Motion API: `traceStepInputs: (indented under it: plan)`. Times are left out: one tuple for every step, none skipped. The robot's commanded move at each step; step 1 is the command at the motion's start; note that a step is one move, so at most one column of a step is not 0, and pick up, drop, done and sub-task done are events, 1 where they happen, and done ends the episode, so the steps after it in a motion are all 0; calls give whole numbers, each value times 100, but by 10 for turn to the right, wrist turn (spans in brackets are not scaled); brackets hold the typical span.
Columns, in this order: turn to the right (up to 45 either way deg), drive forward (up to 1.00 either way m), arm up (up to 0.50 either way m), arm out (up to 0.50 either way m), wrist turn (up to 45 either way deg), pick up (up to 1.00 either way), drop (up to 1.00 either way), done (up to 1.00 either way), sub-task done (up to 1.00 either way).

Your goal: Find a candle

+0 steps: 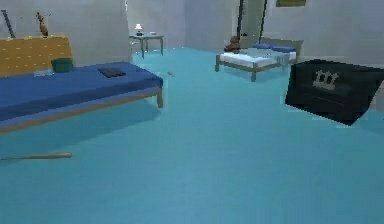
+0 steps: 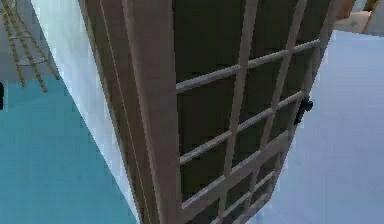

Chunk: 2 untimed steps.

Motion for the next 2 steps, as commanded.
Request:
traceStepInputs:
  plan:
    - [0,100,0,0,0,0,0,0,0]
    - [0,100,0,0,0,0,0,0,0]
